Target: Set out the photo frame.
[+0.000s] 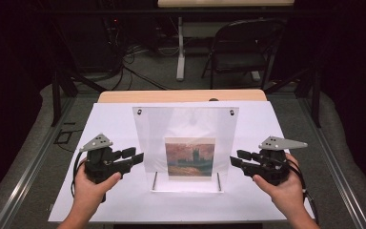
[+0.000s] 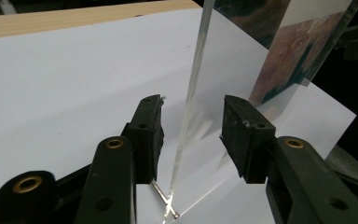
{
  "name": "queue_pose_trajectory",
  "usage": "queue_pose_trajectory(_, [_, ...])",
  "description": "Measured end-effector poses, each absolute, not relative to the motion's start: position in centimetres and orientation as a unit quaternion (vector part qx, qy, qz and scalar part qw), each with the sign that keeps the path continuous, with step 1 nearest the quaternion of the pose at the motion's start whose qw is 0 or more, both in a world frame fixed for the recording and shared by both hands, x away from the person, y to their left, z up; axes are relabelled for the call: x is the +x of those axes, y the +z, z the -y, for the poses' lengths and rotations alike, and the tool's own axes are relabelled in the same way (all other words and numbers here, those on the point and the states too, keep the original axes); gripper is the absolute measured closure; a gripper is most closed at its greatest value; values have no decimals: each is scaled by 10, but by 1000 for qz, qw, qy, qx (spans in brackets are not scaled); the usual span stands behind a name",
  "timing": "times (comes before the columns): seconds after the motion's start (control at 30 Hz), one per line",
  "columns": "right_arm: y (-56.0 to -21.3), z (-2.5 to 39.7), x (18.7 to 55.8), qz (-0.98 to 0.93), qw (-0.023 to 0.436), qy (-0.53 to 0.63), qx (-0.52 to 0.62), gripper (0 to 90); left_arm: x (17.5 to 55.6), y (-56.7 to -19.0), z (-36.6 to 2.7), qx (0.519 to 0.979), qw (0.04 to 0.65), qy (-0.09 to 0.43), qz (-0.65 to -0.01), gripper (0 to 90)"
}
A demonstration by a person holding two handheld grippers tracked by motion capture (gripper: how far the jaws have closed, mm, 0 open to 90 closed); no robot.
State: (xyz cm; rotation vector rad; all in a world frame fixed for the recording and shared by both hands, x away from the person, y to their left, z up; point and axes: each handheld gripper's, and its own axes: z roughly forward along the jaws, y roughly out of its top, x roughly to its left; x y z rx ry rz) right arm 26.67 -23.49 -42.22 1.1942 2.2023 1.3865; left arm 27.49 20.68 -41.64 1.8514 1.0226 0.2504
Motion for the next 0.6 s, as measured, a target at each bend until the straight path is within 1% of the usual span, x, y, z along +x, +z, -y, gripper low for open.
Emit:
queue_pose_trajectory(0.17, [-434, 245, 261, -753, 148, 479, 426, 577, 271, -430, -219, 751, 478, 128, -437, 534])
queue_pose_trajectory(0.23, [-441, 249, 261, -750, 148, 476, 435, 574, 271, -439, -223, 752, 464, 147, -445, 521])
queue_pose_trajectory(0.3, [-451, 252, 263, -748, 153, 471, 443, 553, 271, -450, -227, 748, 455, 165, -453, 504])
queue_pose_trajectory(0.37, [-460, 253, 264, -750, 165, 463, 444, 536, 271, -456, -229, 748, 454, 166, -454, 484])
queue_pose_trajectory(0.4, [-466, 254, 265, -748, 170, 463, 445, 531, 270, -467, -232, 745, 457, 164, -458, 471])
queue_pose_trajectory(0.47, [-478, 255, 267, -746, 165, 461, 452, 503, 272, -481, -235, 742, 458, 159, -463, 446])
queue_pose_trajectory(0.57, [-495, 255, 270, -747, 185, 444, 459, 482, 274, -499, -237, 739, 447, 175, -472, 417])
queue_pose_trajectory(0.6, [-495, 255, 270, -747, 185, 444, 459, 482, 274, -499, -237, 739, 447, 175, -472, 407])
